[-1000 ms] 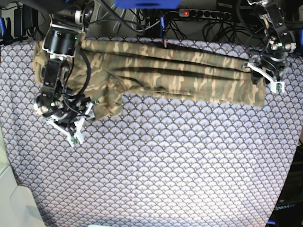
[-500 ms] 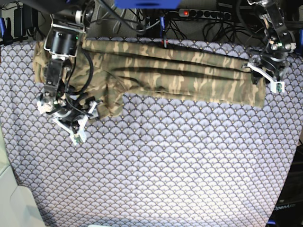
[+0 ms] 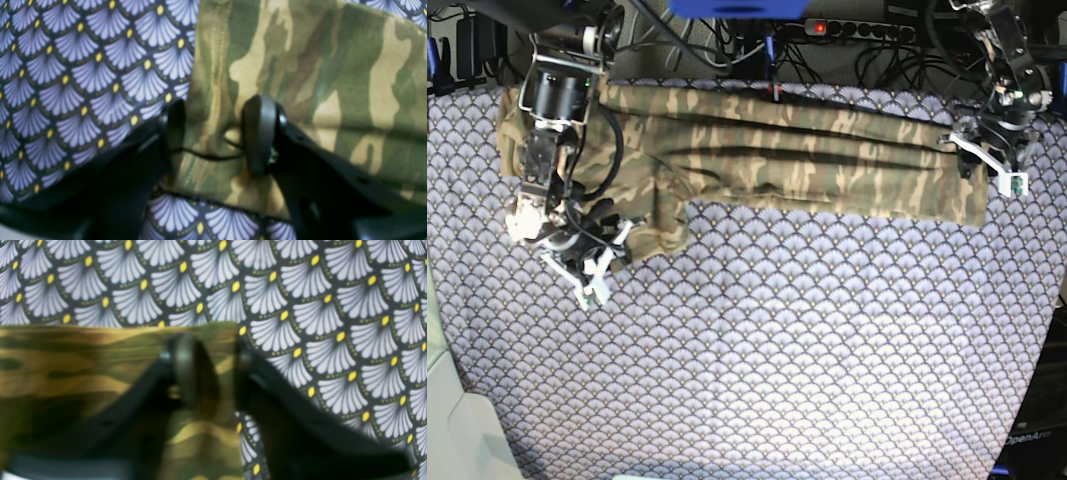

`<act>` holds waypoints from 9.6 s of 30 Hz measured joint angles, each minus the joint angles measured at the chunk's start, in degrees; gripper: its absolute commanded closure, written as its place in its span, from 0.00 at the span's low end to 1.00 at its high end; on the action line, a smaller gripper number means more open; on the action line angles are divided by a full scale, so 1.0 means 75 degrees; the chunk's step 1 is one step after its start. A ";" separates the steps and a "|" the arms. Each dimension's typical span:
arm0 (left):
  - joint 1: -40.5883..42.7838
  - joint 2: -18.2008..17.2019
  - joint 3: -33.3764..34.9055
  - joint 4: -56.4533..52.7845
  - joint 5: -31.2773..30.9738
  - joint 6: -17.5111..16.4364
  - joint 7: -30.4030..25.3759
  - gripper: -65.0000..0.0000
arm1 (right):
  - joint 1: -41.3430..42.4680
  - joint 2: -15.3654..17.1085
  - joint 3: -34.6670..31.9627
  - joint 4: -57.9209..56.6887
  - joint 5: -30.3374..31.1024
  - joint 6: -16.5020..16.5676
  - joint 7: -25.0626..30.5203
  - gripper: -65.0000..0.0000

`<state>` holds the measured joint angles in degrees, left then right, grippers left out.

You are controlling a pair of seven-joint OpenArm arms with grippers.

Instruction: Fold the T-shirt properly

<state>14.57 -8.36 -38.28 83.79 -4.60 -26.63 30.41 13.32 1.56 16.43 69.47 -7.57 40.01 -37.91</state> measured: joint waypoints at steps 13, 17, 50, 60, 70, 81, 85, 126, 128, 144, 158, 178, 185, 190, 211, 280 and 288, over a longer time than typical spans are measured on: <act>0.0003 -0.0003 -0.0020 0.0000 0.0000 0.0000 0.0009 0.56 | -0.0670 0.0061 -0.0015 0.1719 -0.0213 0.0032 -0.0516 1.00; 0.0000 -0.0006 -0.0020 0.0000 0.0000 -0.0003 0.0023 0.56 | -0.0901 0.0061 -0.0015 0.2410 -0.0157 0.0029 -0.0423 1.00; -0.0067 0.0023 -0.0026 -0.0015 0.0557 -0.0058 -0.0111 0.56 | -0.4366 0.2052 -0.0495 0.5627 0.3372 0.0032 -0.0356 1.00; -0.0064 0.0041 -0.0026 0.0015 0.0606 -0.0055 -0.0111 0.56 | -0.5377 0.2678 -0.1145 0.5770 0.4234 0.0003 0.0525 1.00; -0.0044 0.0041 -0.0026 0.0023 0.0606 -0.0055 -0.0117 0.56 | -0.5721 0.3112 -0.2031 0.5770 0.4214 0.0026 0.1081 1.00; -0.0026 0.0038 -0.0026 0.0026 0.0606 -0.0052 -0.0119 0.56 | -0.5674 0.3856 -0.2241 0.5441 0.4194 0.0009 0.1320 1.00; -0.0026 0.0038 -0.0026 0.0026 0.0606 -0.0052 -0.0117 0.56 | -0.5677 0.3937 -0.2107 0.5123 0.4214 0.0009 0.1574 1.00; -0.0213 -0.0259 -0.0012 -0.0125 0.0679 -0.0085 0.0032 0.56 | -0.6376 0.3722 -0.0093 0.3891 0.4252 0.0017 0.2002 1.00; -0.0213 -0.0259 -0.0012 -0.0125 0.0691 -0.0085 0.0029 0.56 | -0.6318 0.3713 -0.0096 0.3891 0.4252 0.0020 0.2002 1.00; -0.0213 -0.0259 -0.0012 -0.0125 0.0691 -0.0082 0.0029 0.56 | -0.5960 0.3386 0.0446 0.3229 0.4246 0.0029 0.1918 0.76; -0.0207 -0.0259 -0.0012 -0.0093 0.0691 -0.0085 0.0035 0.56 | -0.5441 0.3381 0.0458 0.2792 0.4258 0.0032 0.1335 0.43; -0.0752 0.0207 -0.1209 0.0195 0.0924 -0.1370 0.0268 0.56 | -0.5254 0.3366 0.0437 0.2363 0.4269 0.0029 0.1317 0.43; -0.0670 0.0624 -0.1644 0.1259 0.0866 -0.1862 0.0376 0.54 | -0.5254 0.3366 0.0437 0.2363 0.4269 0.0029 0.1323 0.43; -0.1122 0.0691 -0.1842 0.1687 0.0927 -0.1784 0.1848 0.46 | -0.5254 0.3366 0.0434 0.2361 0.4266 0.0029 0.1317 0.43; -0.2011 0.0606 -0.1827 -0.0326 0.0918 -0.1798 0.2337 0.45 | -0.4846 0.2812 0.0458 0.2299 0.3054 0.0032 0.1545 0.43; -0.0927 0.1367 0.2189 0.3730 0.0868 -0.1769 0.5479 1.00 | -0.4846 0.2815 0.0458 0.2296 0.3060 0.0032 0.1553 0.44; -0.1017 0.1346 0.4153 0.3730 0.0874 -0.1769 0.5729 1.00 | -0.4849 0.2815 0.0460 0.2299 0.3063 0.0032 0.1550 0.44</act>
<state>6.94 1.74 -7.14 111.77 1.96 -39.90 73.38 -23.05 22.68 19.88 86.72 15.40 40.25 -26.28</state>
